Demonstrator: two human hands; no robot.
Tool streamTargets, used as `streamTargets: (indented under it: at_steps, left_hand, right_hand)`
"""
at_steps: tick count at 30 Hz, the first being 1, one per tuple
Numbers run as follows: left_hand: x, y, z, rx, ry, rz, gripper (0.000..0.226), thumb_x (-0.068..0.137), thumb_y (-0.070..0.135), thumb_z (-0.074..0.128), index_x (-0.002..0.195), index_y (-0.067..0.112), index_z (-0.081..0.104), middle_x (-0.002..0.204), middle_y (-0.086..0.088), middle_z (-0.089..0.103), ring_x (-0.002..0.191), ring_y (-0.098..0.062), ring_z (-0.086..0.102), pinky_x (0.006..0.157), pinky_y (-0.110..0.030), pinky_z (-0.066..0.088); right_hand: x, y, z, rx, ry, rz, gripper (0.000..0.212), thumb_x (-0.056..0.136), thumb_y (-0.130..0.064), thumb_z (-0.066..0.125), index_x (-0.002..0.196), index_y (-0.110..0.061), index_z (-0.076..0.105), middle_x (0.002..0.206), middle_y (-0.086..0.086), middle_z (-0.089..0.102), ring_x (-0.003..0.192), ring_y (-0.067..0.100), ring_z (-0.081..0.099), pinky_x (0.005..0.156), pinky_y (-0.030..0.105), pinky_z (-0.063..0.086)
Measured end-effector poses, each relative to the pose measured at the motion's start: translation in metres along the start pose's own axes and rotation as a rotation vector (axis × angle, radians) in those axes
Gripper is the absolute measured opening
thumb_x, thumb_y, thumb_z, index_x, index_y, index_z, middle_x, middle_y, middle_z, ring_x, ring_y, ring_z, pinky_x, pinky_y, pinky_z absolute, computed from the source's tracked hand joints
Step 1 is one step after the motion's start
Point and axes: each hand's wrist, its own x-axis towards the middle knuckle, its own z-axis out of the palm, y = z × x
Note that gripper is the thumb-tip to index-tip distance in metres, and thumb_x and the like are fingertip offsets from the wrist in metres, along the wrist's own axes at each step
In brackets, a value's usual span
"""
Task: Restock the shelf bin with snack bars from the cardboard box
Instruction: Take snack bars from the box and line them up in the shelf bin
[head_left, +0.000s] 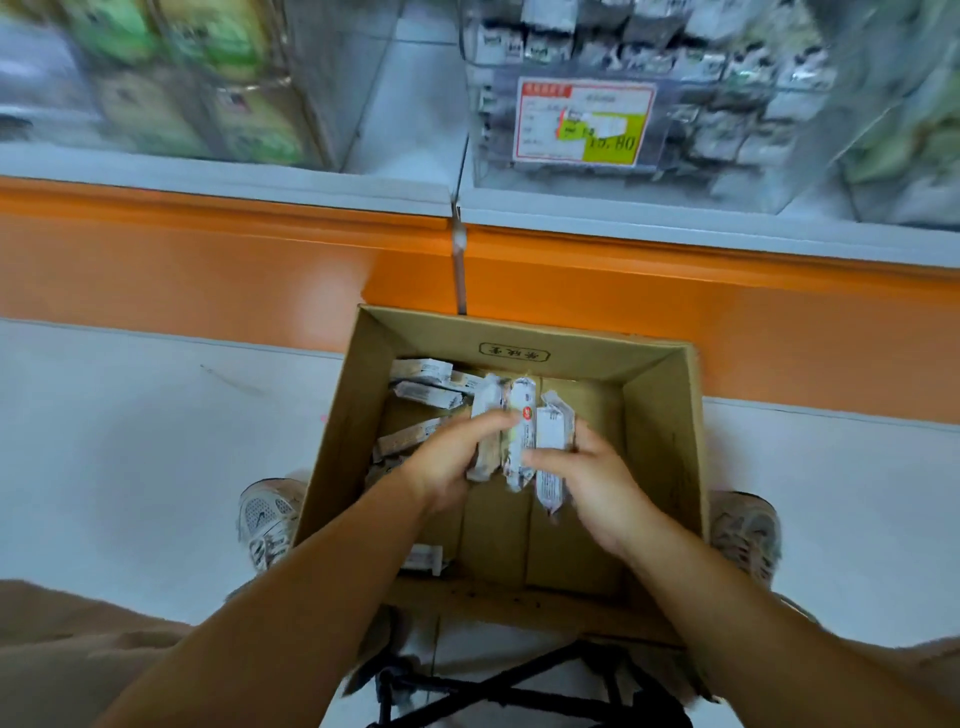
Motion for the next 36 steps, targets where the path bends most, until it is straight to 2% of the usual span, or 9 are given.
streamTargets:
  at_steps: [4,8,13,15,21,26,28,33,36]
  left_hand:
    - [-0.026,0.029,0.014,-0.042,-0.065,0.080,0.033,0.088,0.020,0.067,0.120,0.010,0.065,0.115,-0.014,0.072,0.105,-0.027,0.069,0.093,-0.042,0.052]
    - [-0.047,0.064,0.023,0.051,-0.020,0.181,0.043,0.081,0.012,0.076,0.122,0.008,0.064,0.116,-0.018,0.071,0.105,-0.035,0.068,0.086,-0.045,0.056]
    - [-0.082,0.120,0.043,0.197,0.030,0.336,0.035,0.080,0.007,0.077,0.113,0.010,0.068,0.104,-0.010,0.076,0.093,-0.024,0.074,0.071,-0.033,0.060]
    - [-0.095,0.144,0.048,0.254,0.061,0.401,0.043,0.077,0.012,0.081,0.116,0.012,0.065,0.103,-0.005,0.077,0.095,-0.022,0.073,0.080,-0.035,0.058]
    - [-0.134,0.215,0.063,0.319,0.090,0.595,0.041,0.077,0.016,0.081,0.115,0.017,0.065,0.099,-0.005,0.077,0.091,-0.023,0.074,0.072,-0.031,0.058]
    - [-0.147,0.250,0.071,0.353,0.088,0.740,0.050,0.072,0.021,0.082,0.118,0.020,0.063,0.103,-0.001,0.076,0.095,-0.019,0.073,0.085,-0.037,0.057]
    - [-0.141,0.249,0.070,0.318,0.110,0.752,0.048,0.073,0.022,0.082,0.117,0.022,0.063,0.101,0.001,0.077,0.095,-0.019,0.073,0.082,-0.036,0.056]
    - [-0.121,0.239,0.073,0.316,0.127,0.731,0.046,0.073,0.021,0.084,0.114,0.028,0.062,0.097,0.006,0.077,0.089,-0.014,0.074,0.079,-0.034,0.060]
    - [-0.117,0.239,0.071,0.322,0.141,0.733,0.048,0.072,0.017,0.084,0.114,0.026,0.063,0.095,0.007,0.077,0.086,-0.013,0.074,0.070,-0.028,0.059]
  right_hand:
    - [-0.022,-0.029,-0.002,0.083,-0.100,-0.073,0.047,0.083,0.000,0.066,0.122,-0.025,0.056,0.112,0.006,0.071,0.100,0.025,0.069,0.068,0.037,0.054]
    - [-0.037,-0.055,-0.010,0.013,-0.155,-0.145,0.047,0.081,-0.001,0.070,0.122,-0.022,0.059,0.114,0.005,0.071,0.106,0.022,0.067,0.099,0.043,0.049]
    - [-0.061,-0.110,-0.016,-0.130,-0.166,-0.289,0.066,0.062,-0.016,0.085,0.120,-0.018,0.054,0.111,0.003,0.072,0.105,0.020,0.068,0.099,0.048,0.049]
    - [-0.074,-0.135,-0.021,-0.147,-0.140,-0.358,0.065,0.063,-0.012,0.085,0.118,-0.015,0.051,0.107,0.005,0.073,0.102,0.023,0.069,0.099,0.050,0.048]
    - [-0.117,-0.208,-0.042,-0.254,-0.207,-0.539,0.054,0.074,-0.017,0.074,0.123,-0.031,0.056,0.112,0.002,0.071,0.099,0.026,0.069,0.087,0.042,0.056]
    - [-0.123,-0.247,-0.057,-0.304,-0.184,-0.586,0.039,0.086,-0.024,0.066,0.113,-0.049,0.055,0.103,-0.021,0.070,0.100,0.012,0.069,0.082,0.030,0.057]
    - [-0.118,-0.251,-0.059,-0.334,-0.130,-0.589,0.041,0.085,-0.029,0.067,0.121,-0.041,0.053,0.108,-0.008,0.070,0.101,0.020,0.069,0.088,0.040,0.052]
    - [-0.107,-0.257,-0.049,-0.462,-0.090,-0.567,0.019,0.094,-0.015,0.057,0.109,-0.028,0.056,0.097,0.007,0.070,0.066,0.020,0.066,0.048,0.025,0.044]
    - [-0.104,-0.263,-0.047,-0.507,-0.163,-0.527,0.038,0.087,-0.001,0.062,0.113,-0.028,0.059,0.108,0.002,0.066,0.075,0.014,0.068,0.058,0.026,0.053]
